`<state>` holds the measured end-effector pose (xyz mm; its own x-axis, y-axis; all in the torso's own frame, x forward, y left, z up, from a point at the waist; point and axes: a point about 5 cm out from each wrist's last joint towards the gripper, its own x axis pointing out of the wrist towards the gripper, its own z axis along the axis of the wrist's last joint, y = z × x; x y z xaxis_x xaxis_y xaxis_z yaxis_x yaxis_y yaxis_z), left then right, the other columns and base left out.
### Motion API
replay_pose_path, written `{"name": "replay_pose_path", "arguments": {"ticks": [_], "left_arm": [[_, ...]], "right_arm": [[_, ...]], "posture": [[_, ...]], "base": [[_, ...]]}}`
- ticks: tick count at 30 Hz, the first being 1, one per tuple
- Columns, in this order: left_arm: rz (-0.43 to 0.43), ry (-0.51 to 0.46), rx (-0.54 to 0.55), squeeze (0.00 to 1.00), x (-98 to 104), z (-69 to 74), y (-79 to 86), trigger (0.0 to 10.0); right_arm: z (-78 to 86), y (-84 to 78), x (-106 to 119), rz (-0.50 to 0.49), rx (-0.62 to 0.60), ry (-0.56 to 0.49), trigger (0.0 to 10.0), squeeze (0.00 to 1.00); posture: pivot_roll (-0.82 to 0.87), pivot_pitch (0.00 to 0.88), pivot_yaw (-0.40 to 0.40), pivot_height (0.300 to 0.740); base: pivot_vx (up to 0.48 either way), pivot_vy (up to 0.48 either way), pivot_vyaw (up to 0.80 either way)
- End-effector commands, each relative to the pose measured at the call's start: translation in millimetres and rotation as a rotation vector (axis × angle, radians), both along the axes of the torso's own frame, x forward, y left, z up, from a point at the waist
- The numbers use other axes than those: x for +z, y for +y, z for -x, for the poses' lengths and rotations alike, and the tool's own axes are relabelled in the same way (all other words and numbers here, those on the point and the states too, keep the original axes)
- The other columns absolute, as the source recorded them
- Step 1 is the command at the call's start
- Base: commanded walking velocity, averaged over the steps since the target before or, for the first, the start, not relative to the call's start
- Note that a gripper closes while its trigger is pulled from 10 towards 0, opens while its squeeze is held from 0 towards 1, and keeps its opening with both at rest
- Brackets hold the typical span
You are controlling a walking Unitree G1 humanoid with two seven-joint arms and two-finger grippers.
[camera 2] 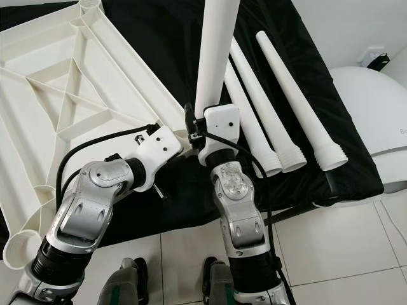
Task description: Building children table
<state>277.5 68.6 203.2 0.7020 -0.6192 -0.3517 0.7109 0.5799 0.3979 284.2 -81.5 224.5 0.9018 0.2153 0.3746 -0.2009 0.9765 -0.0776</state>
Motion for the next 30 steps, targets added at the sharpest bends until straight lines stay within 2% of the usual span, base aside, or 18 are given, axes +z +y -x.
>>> {"name": "replay_pose_path", "arguments": {"ticks": [1, 7, 11, 12, 13, 14, 22, 24, 25, 27, 28, 30], "left_arm": [[-0.037, 0.047, 0.172, 0.00, -22.9, -5.9, 18.0, 10.0], [-0.035, 0.046, 0.168, 0.00, -23.4, -5.9, 16.4, 10.0], [-0.033, 0.045, 0.167, 0.00, -23.2, -6.2, 15.9, 10.0], [-0.032, 0.044, 0.167, 0.00, -23.2, -6.4, 15.5, 10.0], [-0.032, 0.044, 0.167, 0.00, -23.2, -6.4, 15.5, 10.0], [-0.031, 0.043, 0.165, 0.00, -23.1, -6.5, 14.8, 10.0], [-0.028, 0.040, 0.162, 0.00, -22.7, -6.9, 13.1, 10.0], [-0.027, 0.040, 0.162, 0.00, -22.8, -6.8, 12.7, 10.0], [-0.027, 0.040, 0.162, 0.00, -22.8, -6.8, 12.7, 10.0], [-0.025, 0.040, 0.162, 0.00, -22.6, -6.9, 12.2, 10.0], [-0.025, 0.040, 0.162, 0.00, -22.6, -6.9, 12.2, 10.0], [-0.025, 0.038, 0.162, 0.00, -22.3, -7.4, 12.2, 10.0]], "right_arm": [[1.2, -13.6, -16.3, -0.013, -0.108, 0.077, 10.0, 0.00], [-3.4, -19.4, -17.3, -0.013, -0.127, 0.095, 10.0, 0.00], [-7.8, -24.2, -18.8, -0.004, -0.098, 0.106, 10.0, 0.00], [-11.2, -29.3, -19.6, 0.000, -0.087, 0.113, 10.0, 0.56], [-11.2, -29.3, -19.6, 0.000, -0.087, 0.113, 10.0, 0.56], [-13.8, -34.1, -19.3, 0.011, -0.083, 0.111, 10.0, 1.00], [-22.6, -43.0, -13.8, 0.020, -0.019, 0.096, 10.0, 1.00], [-26.9, -44.0, -10.5, 0.010, 0.075, 0.092, 10.0, 1.00], [-26.9, -44.0, -10.5, 0.010, 0.075, 0.092, 10.0, 1.00], [-31.4, -46.5, -7.4, -0.001, 0.188, 0.094, 10.0, 1.00], [-31.4, -46.5, -7.4, -0.001, 0.188, 0.094, 10.0, 1.00], [-36.5, -52.0, -5.0, 0.007, 0.265, 0.098, 10.0, 1.00]], "posture": [[0.05, 0.263, -0.045, 0.740], [0.05, 0.256, -0.046, 0.740], [0.05, 0.251, -0.048, 0.740], [0.05, 0.247, -0.048, 0.740], [0.05, 0.247, -0.048, 0.740], [0.05, 0.245, -0.049, 0.740], [0.05, 0.239, -0.053, 0.740], [0.05, 0.238, -0.054, 0.740], [0.05, 0.238, -0.054, 0.740], [0.04, 0.237, -0.054, 0.740], [0.04, 0.237, -0.054, 0.740], [0.04, 0.238, -0.052, 0.740]], "base": [[0.000, 0.000, 0.00], [0.000, 0.000, 0.00], [0.000, 0.000, 0.00], [0.000, 0.000, 0.00], [0.000, 0.000, 0.00], [0.000, 0.000, 0.00], [0.000, 0.000, 0.00], [0.000, 0.000, 0.00], [0.000, 0.000, 0.00], [0.000, 0.000, 0.00], [0.000, 0.000, 0.00], [0.000, 0.000, 0.00]]}}
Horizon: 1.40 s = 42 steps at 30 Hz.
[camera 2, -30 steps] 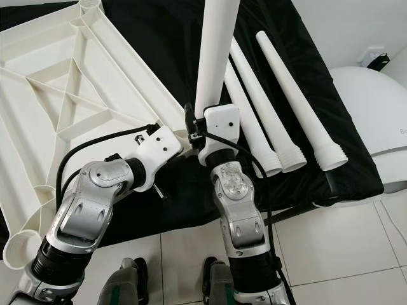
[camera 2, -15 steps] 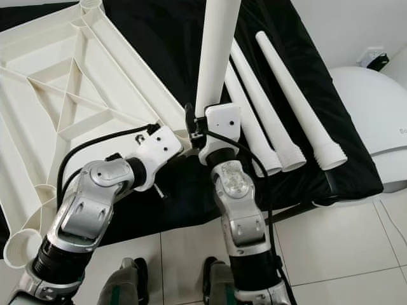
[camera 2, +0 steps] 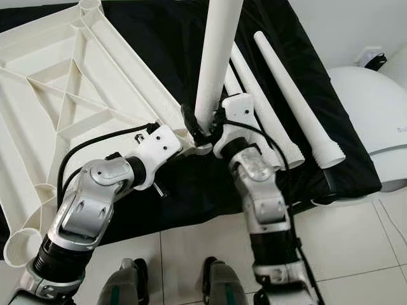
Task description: Building children table
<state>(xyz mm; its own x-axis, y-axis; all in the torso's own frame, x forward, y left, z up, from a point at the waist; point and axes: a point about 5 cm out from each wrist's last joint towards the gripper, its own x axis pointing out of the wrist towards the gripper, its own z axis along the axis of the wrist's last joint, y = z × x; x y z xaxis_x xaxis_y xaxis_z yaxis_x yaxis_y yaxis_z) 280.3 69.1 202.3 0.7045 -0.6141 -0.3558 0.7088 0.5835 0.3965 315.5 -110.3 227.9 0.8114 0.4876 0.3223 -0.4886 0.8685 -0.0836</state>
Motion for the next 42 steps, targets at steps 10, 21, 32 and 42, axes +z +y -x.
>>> {"name": "replay_pose_path", "arguments": {"ticks": [10, 21, 32, 42], "left_arm": [[-0.023, 0.032, 0.157, 0.00, -20.1, -5.4, 12.7, 10.0], [-0.024, 0.033, 0.163, 0.00, -19.4, -5.6, 14.1, 10.0], [-0.021, 0.033, 0.170, 0.00, -19.5, -5.3, 15.0, 10.0], [-0.021, 0.033, 0.175, 0.00, -20.5, -4.6, 15.5, 10.0]], "right_arm": [[-25.3, -41.0, 0.9, 0.075, 0.221, 0.045, 10.0, 1.00], [-37.6, -45.1, 11.8, 0.166, 0.420, 0.034, 10.0, 1.00], [-41.8, -50.6, 29.7, 0.215, 0.558, -0.009, 10.0, 0.00], [-26.5, -67.4, 26.6, 0.251, 0.689, -0.004, 10.0, 0.00]], "posture": [[0.05, 0.244, -0.045, 0.740], [0.05, 0.248, -0.041, 0.740], [0.06, 0.250, -0.047, 0.740], [0.06, 0.242, -0.047, 0.740]], "base": [[0.000, 0.000, 0.00], [0.000, 0.000, 0.00], [0.000, 0.000, 0.00], [0.000, 0.000, 0.00]]}}
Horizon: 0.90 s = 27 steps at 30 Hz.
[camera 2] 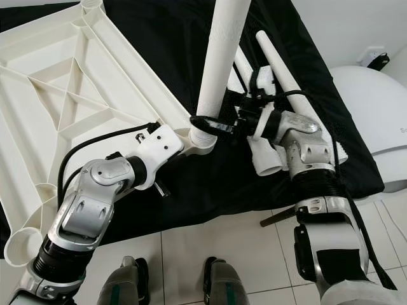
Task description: Building children table
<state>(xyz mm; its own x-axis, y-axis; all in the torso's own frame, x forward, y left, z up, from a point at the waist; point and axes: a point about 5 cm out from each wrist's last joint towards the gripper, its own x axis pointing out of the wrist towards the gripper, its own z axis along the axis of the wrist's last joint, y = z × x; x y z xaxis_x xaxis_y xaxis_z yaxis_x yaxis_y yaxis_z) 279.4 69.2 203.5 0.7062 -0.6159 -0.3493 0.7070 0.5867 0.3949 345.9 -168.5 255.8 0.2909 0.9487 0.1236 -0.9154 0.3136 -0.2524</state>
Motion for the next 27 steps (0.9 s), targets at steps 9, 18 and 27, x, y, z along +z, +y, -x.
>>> {"name": "replay_pose_path", "arguments": {"ticks": [9, 18, 27], "left_arm": [[-0.030, 0.034, 0.160, 0.00, -21.1, -7.0, 13.2, 10.0], [-0.031, 0.030, 0.164, 0.00, -20.1, -6.2, 14.4, 10.0], [-0.033, 0.030, 0.176, 0.00, -19.2, -5.4, 16.9, 10.0]], "right_arm": [[5.1, -5.4, -7.2, -0.009, 0.044, 0.021, 10.0, 0.00], [6.3, 11.4, -14.8, 0.010, 0.129, 0.047, 10.0, 0.00], [0.0, 25.0, -11.1, -0.006, 0.116, -0.009, 10.0, 0.00]], "posture": [[0.06, 0.232, -0.035, 0.740], [0.07, 0.235, -0.043, 0.740], [0.08, 0.242, -0.043, 0.740]], "base": [[0.000, 0.000, 0.00], [0.000, 0.000, 0.00], [0.000, 0.000, 0.00]]}}
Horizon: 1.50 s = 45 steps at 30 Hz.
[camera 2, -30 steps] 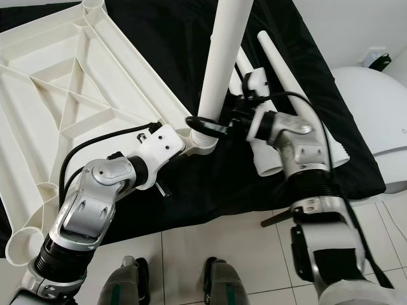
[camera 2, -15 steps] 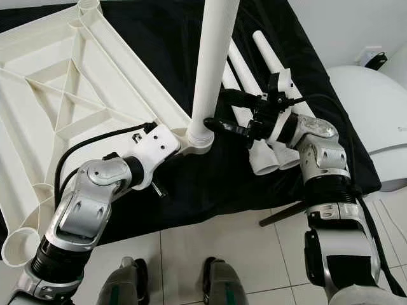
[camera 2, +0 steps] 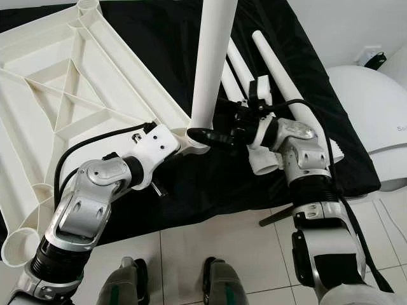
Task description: Building children table
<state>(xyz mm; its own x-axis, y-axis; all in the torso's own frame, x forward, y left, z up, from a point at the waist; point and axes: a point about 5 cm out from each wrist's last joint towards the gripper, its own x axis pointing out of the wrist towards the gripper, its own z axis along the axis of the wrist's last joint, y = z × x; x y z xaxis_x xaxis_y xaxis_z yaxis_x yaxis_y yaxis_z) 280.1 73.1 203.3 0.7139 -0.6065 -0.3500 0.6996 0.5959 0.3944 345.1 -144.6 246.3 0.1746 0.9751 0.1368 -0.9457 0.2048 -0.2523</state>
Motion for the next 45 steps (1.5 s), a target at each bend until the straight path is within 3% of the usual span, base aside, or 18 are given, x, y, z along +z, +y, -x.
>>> {"name": "replay_pose_path", "arguments": {"ticks": [1, 5, 6, 7, 26, 45], "left_arm": [[-0.033, 0.029, 0.163, 0.00, -19.0, -4.7, 13.1, 10.0], [-0.033, 0.029, 0.164, 0.00, -18.7, -4.9, 13.3, 10.0], [-0.033, 0.030, 0.163, 0.00, -18.6, -5.0, 13.3, 10.0], [-0.033, 0.030, 0.163, 0.00, -18.7, -5.2, 13.3, 10.0], [-0.031, 0.028, 0.159, 0.00, -19.9, -5.1, 11.7, 10.0], [-0.032, 0.026, 0.168, 0.00, -19.5, -6.4, 13.8, 10.0]], "right_arm": [[-0.8, 1.0, -1.6, 0.007, -0.005, -0.006, 10.0, 0.00], [-4.9, 4.4, 1.2, -0.006, -0.026, -0.033, 10.0, 0.00], [-6.2, 4.8, 2.3, -0.010, -0.035, -0.038, 2.1, 0.00], [-6.6, 4.4, 2.4, -0.008, -0.037, -0.039, 0.0, 0.00], [-2.8, -0.2, 3.5, -0.012, -0.018, -0.048, 0.0, 0.00], [17.4, 3.9, -7.1, -0.141, -0.292, -0.076, 0.0, 0.00]], "posture": [[0.08, 0.242, -0.043, 0.740], [0.08, 0.244, -0.041, 0.740], [0.08, 0.245, -0.042, 0.740], [0.08, 0.244, -0.042, 0.740], [0.07, 0.230, -0.048, 0.740], [0.05, 0.247, -0.046, 0.740]], "base": [[0.000, 0.000, 0.00], [0.000, 0.000, 0.00], [0.000, 0.000, 0.00], [0.000, 0.000, 0.00], [0.000, 0.000, 0.00], [0.000, 0.000, 0.00]]}}
